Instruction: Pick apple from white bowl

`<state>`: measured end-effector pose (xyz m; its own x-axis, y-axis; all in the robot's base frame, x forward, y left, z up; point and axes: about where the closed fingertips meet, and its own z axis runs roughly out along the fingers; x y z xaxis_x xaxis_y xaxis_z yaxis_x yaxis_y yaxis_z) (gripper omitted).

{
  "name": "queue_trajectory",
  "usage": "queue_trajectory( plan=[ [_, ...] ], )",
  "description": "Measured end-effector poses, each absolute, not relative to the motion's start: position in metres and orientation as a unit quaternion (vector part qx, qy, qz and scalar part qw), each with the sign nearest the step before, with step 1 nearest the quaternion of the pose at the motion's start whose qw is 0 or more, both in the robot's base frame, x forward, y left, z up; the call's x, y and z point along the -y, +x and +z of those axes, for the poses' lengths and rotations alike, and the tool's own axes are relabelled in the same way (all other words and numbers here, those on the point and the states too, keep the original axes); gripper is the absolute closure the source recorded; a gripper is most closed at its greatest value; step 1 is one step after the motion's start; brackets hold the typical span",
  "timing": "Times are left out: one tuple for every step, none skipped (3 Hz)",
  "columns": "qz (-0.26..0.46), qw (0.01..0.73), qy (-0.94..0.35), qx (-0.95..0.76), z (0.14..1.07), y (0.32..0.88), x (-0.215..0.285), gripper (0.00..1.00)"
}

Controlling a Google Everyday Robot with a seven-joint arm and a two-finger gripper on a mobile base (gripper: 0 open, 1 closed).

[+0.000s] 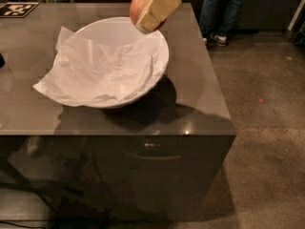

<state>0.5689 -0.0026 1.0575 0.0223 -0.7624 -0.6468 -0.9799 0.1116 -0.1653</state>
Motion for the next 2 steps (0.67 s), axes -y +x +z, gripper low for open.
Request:
queue_trajectory(
  plan=[
    [0.165,0.309,-0.641,-0.682,1.0566,0.5685,0.0028,1.0],
    [0.165,0.309,-0.641,-0.682,1.0566,0.5685,0.0027,1.0]
  ],
)
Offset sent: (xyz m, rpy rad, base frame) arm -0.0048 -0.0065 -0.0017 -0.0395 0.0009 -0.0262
